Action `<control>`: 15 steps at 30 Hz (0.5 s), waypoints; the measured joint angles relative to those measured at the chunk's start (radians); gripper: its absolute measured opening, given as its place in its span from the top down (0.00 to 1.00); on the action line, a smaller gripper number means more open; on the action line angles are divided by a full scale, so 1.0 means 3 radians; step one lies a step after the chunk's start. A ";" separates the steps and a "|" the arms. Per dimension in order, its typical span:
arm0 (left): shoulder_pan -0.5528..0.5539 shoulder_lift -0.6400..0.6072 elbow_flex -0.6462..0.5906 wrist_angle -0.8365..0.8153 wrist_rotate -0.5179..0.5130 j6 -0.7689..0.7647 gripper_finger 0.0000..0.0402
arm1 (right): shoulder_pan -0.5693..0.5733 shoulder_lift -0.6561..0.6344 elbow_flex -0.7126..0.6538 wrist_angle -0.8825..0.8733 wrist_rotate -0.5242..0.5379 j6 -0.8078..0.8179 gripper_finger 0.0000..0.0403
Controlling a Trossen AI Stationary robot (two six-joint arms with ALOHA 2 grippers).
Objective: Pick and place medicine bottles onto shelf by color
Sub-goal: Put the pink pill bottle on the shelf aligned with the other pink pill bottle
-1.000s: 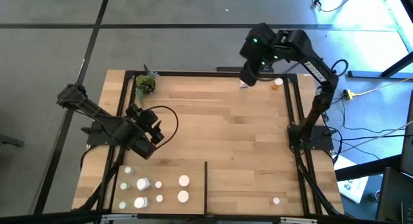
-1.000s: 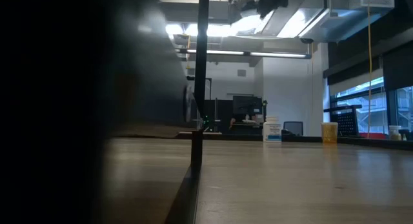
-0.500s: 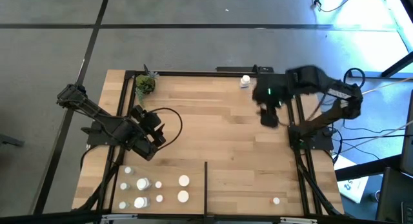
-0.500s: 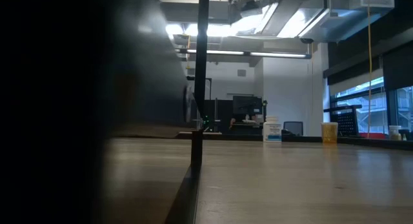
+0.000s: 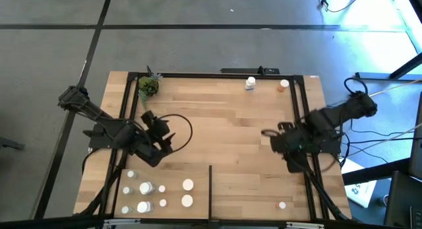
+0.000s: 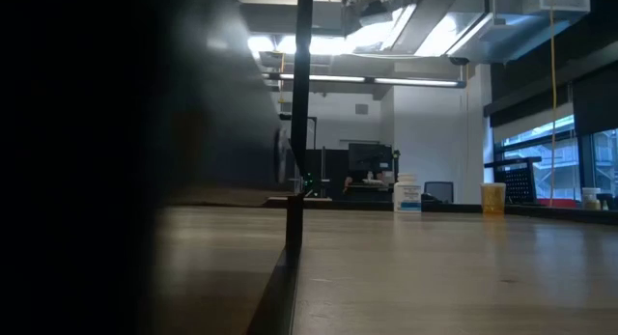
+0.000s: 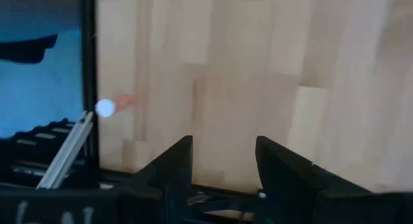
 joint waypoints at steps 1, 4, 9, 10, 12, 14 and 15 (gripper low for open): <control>-0.0018 0.0000 0.0000 0.0091 0.0005 0.0129 0.36 | 0.0108 -0.0002 -0.0041 0.0057 -0.0006 0.0099 0.58; -0.0077 0.0000 0.0000 0.0351 0.0098 0.0502 0.36 | 0.0411 -0.0008 -0.0136 0.0168 0.0096 0.0475 0.58; -0.0191 0.0000 0.0000 0.0783 0.0381 0.1050 0.36 | 0.0811 -0.0007 -0.0319 0.0318 0.0172 0.1131 0.58; -0.0214 0.0000 0.0000 0.0871 0.0423 0.1133 0.36 | 0.0881 -0.0007 -0.0346 0.0357 0.0183 0.1219 0.58; -0.0263 0.0000 0.0000 0.1046 0.0491 0.1269 0.36 | 0.1003 -0.0006 -0.0389 0.0491 0.0221 0.1349 0.58; -0.0313 0.0000 0.0000 0.1209 0.0528 0.1361 0.36 | 0.1113 -0.0004 -0.0414 0.0591 0.0271 0.1454 0.58; -0.0339 0.0000 0.0000 0.1290 0.0551 0.1406 0.36 | 0.1168 -0.0004 -0.0436 0.0664 0.0290 0.1520 0.58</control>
